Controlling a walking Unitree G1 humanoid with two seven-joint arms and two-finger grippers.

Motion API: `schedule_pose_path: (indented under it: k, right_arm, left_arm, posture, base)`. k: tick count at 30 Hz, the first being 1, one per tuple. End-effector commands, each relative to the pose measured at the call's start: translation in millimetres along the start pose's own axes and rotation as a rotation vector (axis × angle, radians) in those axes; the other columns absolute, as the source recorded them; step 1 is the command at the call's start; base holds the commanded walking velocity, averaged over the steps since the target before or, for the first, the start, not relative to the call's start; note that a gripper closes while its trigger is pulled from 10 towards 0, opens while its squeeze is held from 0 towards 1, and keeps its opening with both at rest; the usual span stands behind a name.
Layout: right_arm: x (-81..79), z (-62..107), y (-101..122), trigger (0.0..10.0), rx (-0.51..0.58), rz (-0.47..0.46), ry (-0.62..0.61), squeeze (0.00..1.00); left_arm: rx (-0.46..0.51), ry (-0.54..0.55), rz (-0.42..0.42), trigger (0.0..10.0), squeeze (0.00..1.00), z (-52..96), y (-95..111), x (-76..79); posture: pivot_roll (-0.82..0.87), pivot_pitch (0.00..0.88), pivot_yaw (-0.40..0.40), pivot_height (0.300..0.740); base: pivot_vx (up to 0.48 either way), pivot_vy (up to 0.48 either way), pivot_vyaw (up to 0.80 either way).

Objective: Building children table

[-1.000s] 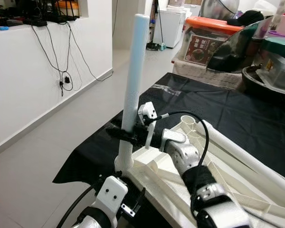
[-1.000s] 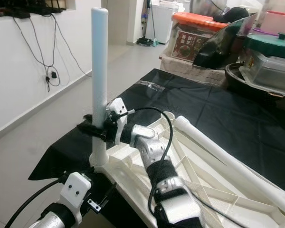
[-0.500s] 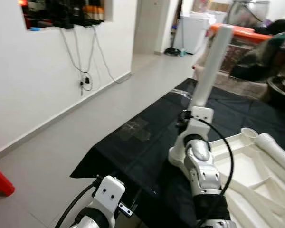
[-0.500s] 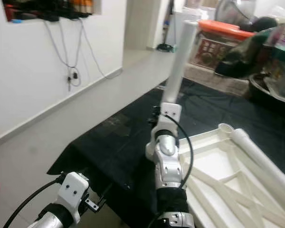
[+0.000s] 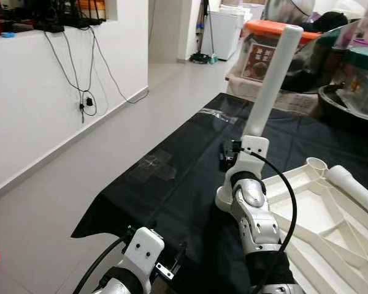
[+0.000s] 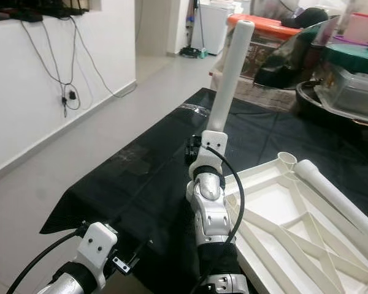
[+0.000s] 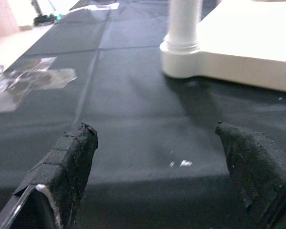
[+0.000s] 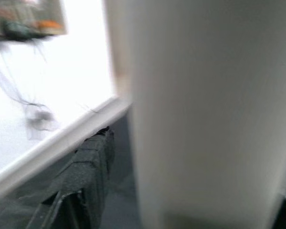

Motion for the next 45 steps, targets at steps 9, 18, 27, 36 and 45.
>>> schedule_pose_path:
  k: [9, 18, 27, 36, 45]
  right_arm:
    - [-38.7, -26.0, -17, 10.0, -0.312, -0.063, 0.617, 0.00]
    - [-60.0, -25.0, -20, 10.0, -0.453, -0.055, 0.912, 0.00]
    - [-78.3, -11.3, -30, 0.0, -0.602, -0.002, 1.209, 0.00]
    - [-81.7, -30.1, -20, 0.0, -0.429, 0.071, 1.006, 0.00]
    - [-19.6, -48.7, -10, 0.0, -0.140, 0.164, 0.206, 0.00]
  left_arm:
    - [0.001, -0.008, 0.018, 10.0, 0.00, -1.1, 0, 2.6]
    - [0.003, -0.007, 0.021, 10.0, 0.00, -0.9, 1, 4.2]
    - [0.003, -0.005, 0.026, 10.0, 0.00, 1.9, 4, 6.5]
    - [0.000, -0.004, 0.027, 10.0, 0.00, 2.0, 3, 6.2]
    - [-0.002, -0.008, 0.027, 10.0, 0.00, 1.7, 1, 5.2]
  posture:
    - [0.23, 0.000, -0.122, 0.740]
    - [0.25, 0.000, -0.144, 0.740]
    - [0.25, 0.000, -0.147, 0.740]
    - [0.25, 0.000, -0.145, 0.740]
    - [0.24, 0.000, -0.131, 0.740]
  base:
    - [0.000, 0.000, 0.00]
    - [0.000, 0.000, 0.00]
    - [0.000, 0.000, 0.00]
    - [0.000, 0.000, 0.00]
    - [0.000, 0.000, 0.00]
Point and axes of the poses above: a point about 5 cm out from each wrist's last joint towards the gripper, its own z axis pointing back from the gripper into the wrist, its own y axis along the axis of the wrist's last joint, x = y × z, the point moved 1 cm from there along -z, pointing out of the wrist towards the gripper, and after that the axes turned 13 degrees about -z, right-handed, at the moved point
